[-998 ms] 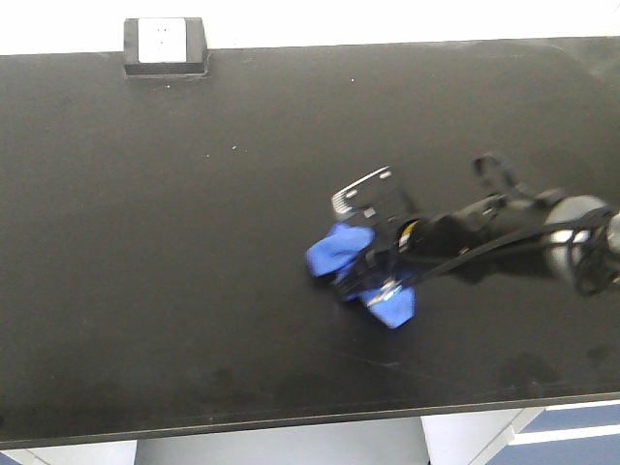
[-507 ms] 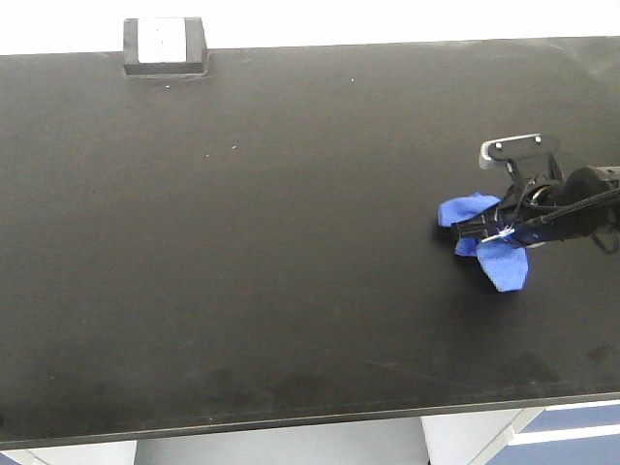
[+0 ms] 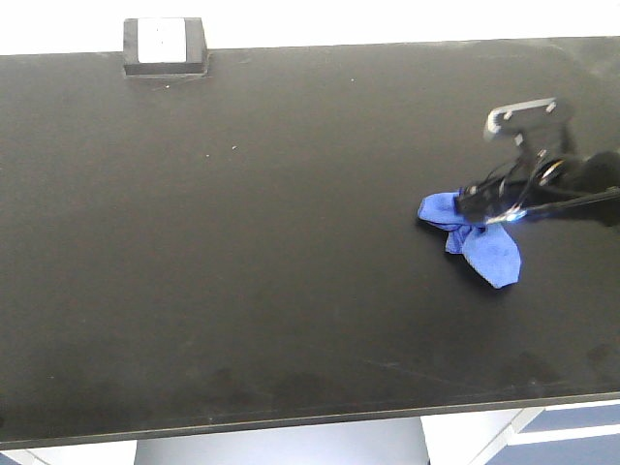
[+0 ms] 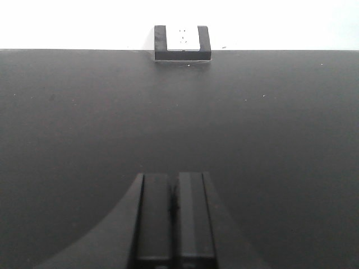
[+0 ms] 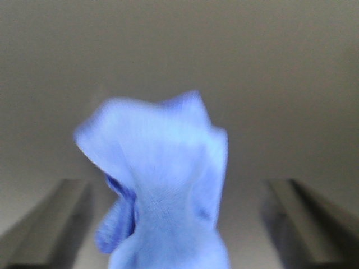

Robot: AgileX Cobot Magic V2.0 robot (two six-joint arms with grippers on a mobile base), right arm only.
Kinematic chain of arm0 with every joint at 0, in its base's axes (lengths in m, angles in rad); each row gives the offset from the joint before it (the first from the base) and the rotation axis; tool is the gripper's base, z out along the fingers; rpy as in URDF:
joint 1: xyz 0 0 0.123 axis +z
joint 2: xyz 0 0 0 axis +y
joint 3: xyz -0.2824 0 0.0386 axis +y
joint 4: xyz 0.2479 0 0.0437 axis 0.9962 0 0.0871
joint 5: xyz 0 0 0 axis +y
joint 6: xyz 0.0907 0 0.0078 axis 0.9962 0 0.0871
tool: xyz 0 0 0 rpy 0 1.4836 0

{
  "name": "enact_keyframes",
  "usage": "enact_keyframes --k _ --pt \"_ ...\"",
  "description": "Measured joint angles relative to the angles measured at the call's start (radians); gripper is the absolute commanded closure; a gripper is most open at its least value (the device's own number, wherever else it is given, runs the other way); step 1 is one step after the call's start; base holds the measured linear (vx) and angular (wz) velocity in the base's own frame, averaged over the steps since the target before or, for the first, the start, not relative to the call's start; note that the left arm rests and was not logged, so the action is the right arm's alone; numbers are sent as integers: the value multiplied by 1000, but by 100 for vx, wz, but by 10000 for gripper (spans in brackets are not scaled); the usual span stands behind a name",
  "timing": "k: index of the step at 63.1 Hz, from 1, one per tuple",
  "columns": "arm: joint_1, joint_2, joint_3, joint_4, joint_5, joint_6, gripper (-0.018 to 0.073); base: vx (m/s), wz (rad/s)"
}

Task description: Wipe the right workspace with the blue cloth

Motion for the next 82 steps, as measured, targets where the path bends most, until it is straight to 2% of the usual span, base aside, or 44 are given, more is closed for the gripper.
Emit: enact_keyframes --k 17,31,38,46,55,70,75,82 --pt "0 -385 3 0 81 0 -69 0 0" --pt "0 -759 5 0 294 0 44 0 0" --pt "0 -923 50 0 390 1 90 0 0" --pt "0 -1121 175 0 429 17 128 0 0" --pt "0 -1284 345 0 362 22 228 0 0" --pt "0 -1324 585 3 66 26 573 0 0" --pt "0 -1324 606 5 20 27 571 0 0" --pt "0 -1324 610 6 23 27 568 0 0"
